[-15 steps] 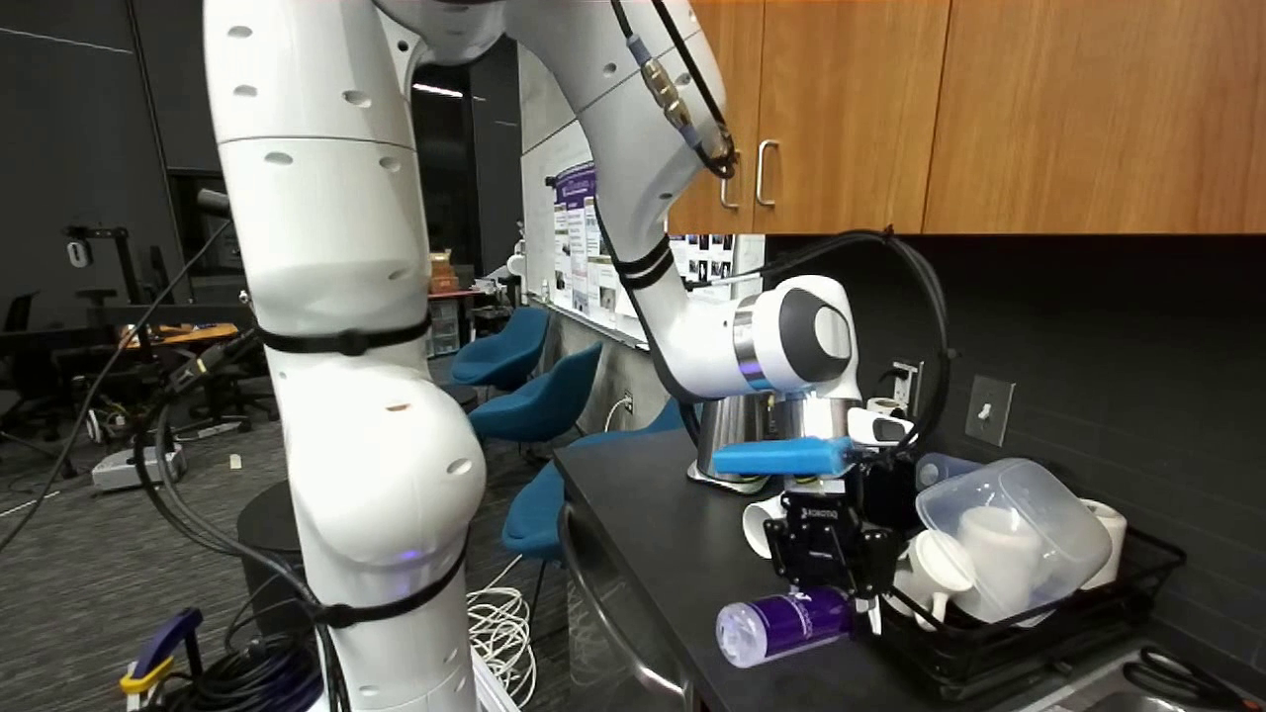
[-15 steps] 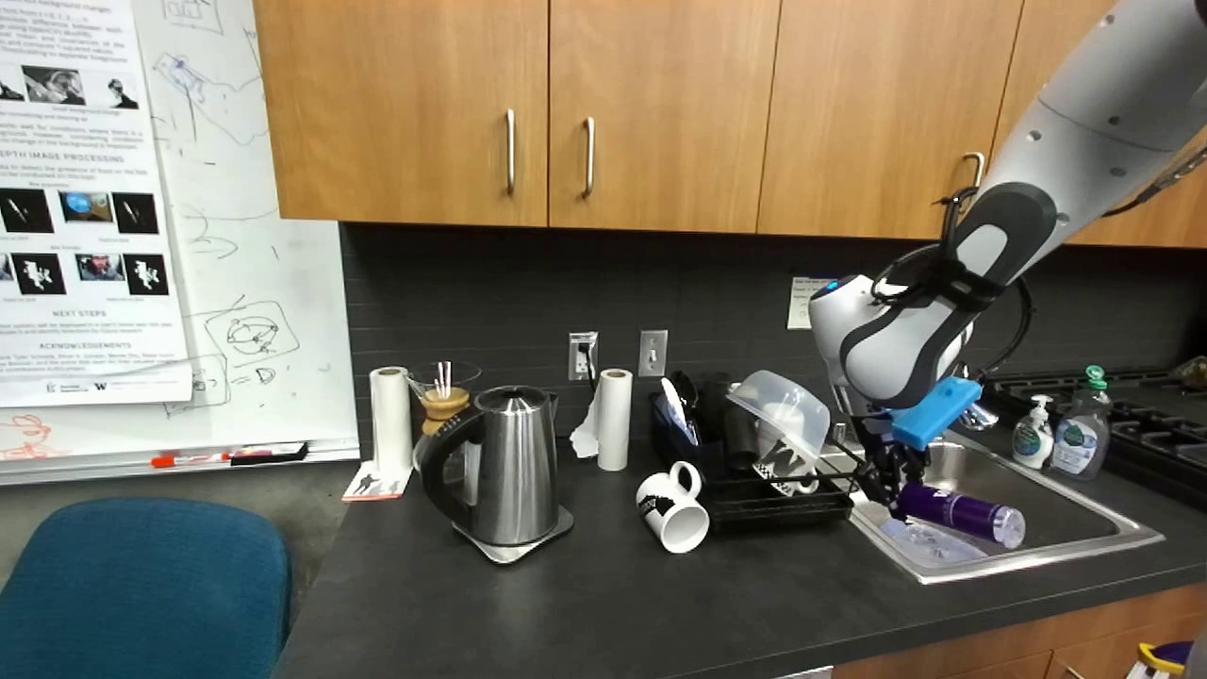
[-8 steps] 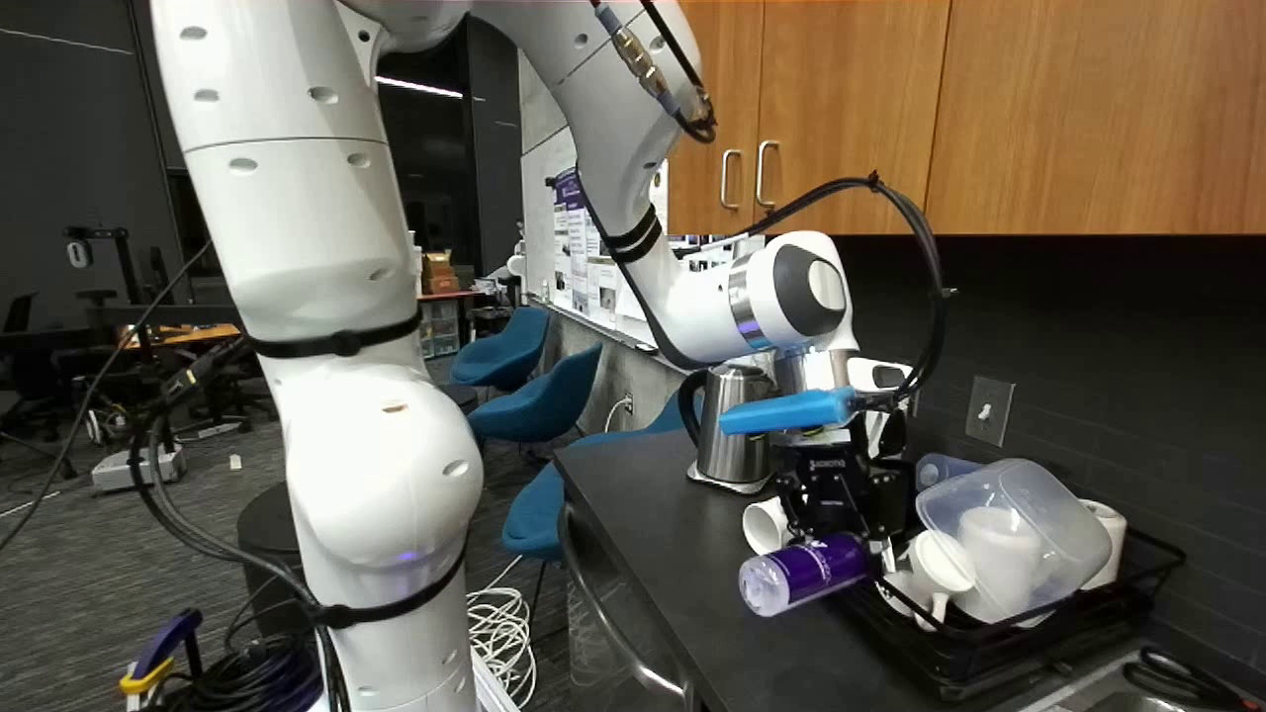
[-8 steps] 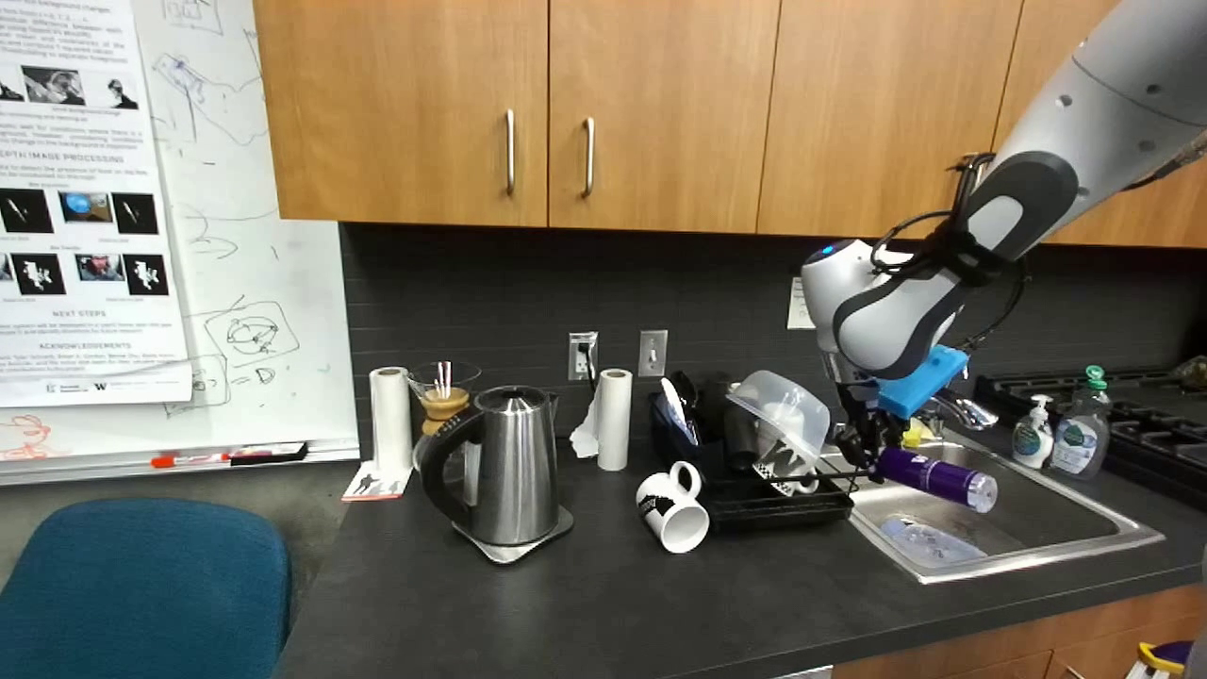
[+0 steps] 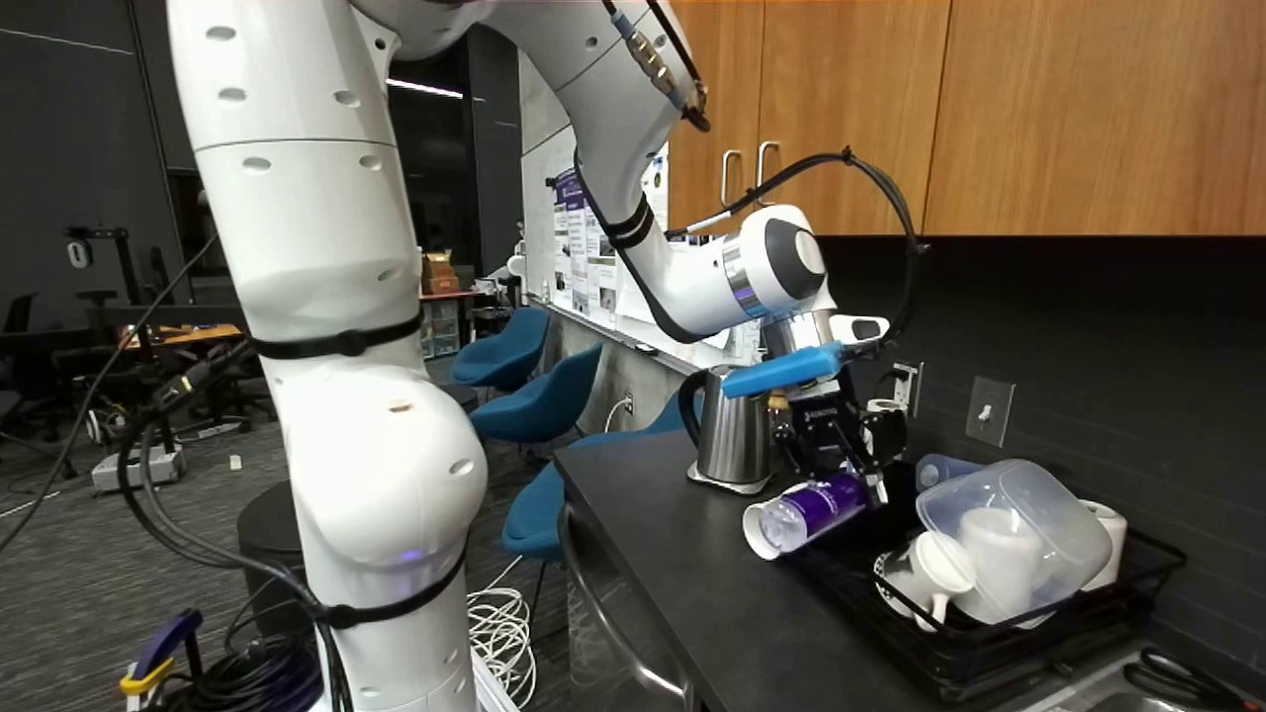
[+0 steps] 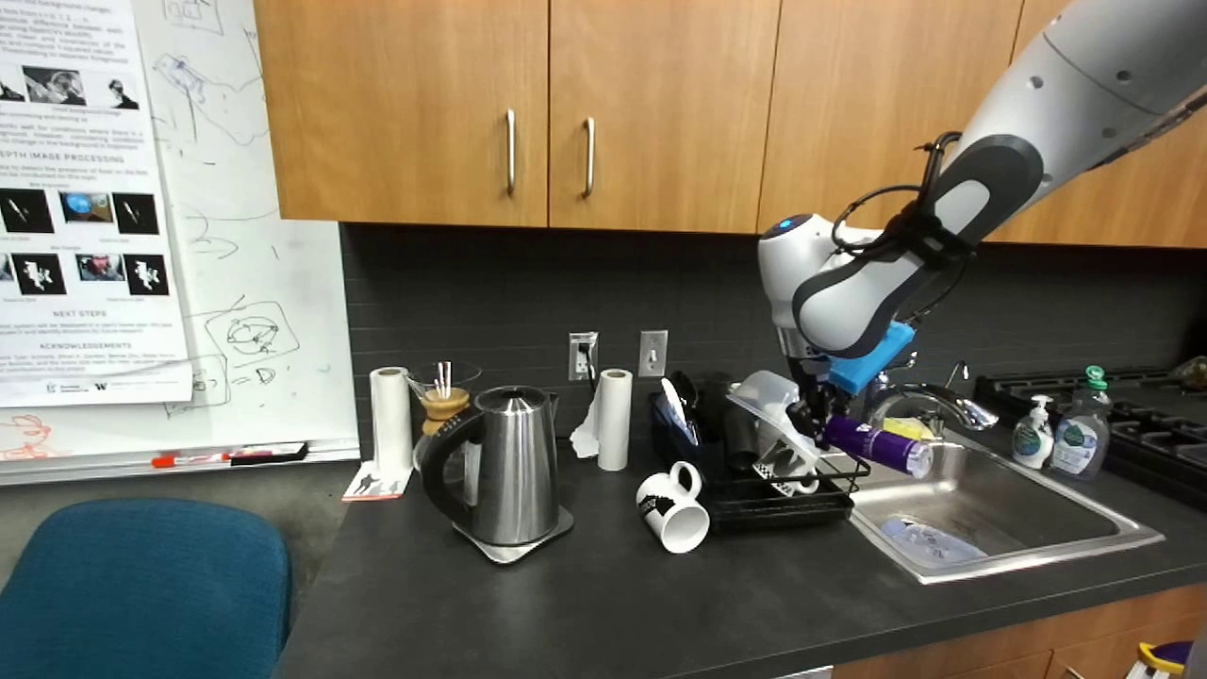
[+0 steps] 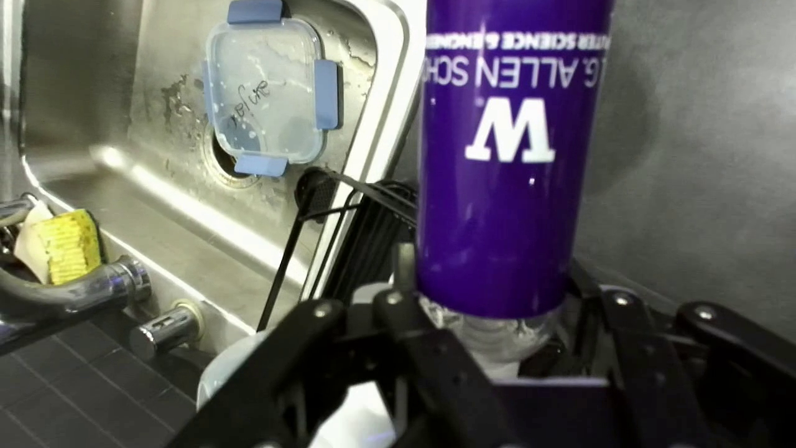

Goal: Put the purple bottle on the dishrack then move the mug backwards.

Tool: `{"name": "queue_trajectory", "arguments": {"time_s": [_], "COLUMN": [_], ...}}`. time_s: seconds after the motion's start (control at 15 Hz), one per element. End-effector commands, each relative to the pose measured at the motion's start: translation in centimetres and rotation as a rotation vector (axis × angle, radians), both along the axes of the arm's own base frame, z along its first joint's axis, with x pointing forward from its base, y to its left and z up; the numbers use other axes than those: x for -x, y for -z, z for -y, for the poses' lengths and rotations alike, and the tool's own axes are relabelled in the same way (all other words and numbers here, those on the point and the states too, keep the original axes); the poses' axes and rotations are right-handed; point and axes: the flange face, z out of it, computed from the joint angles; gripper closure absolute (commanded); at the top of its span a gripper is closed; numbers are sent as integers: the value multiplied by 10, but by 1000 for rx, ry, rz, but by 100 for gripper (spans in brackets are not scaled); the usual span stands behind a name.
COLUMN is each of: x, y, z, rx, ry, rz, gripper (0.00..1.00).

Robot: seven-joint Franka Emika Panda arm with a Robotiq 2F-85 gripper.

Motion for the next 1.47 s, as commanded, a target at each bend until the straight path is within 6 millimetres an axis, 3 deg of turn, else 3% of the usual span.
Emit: {"name": "queue_trajectory", "arguments": {"time_s": [0.0, 0.47, 0.73, 1.27, 1.33, 1.4], "x": [-25, -72, -99, -181, -190, -194], "y": [-3, 17, 15, -31, -39, -40], "z": [-10, -26, -24, -11, -13, -15], "rx": [25, 25, 42, 101, 101, 102], "ry": [7, 48, 68, 14, 5, -6], "rz": [52, 88, 99, 131, 134, 138], "gripper": [74, 74, 74, 74, 24, 23]}}
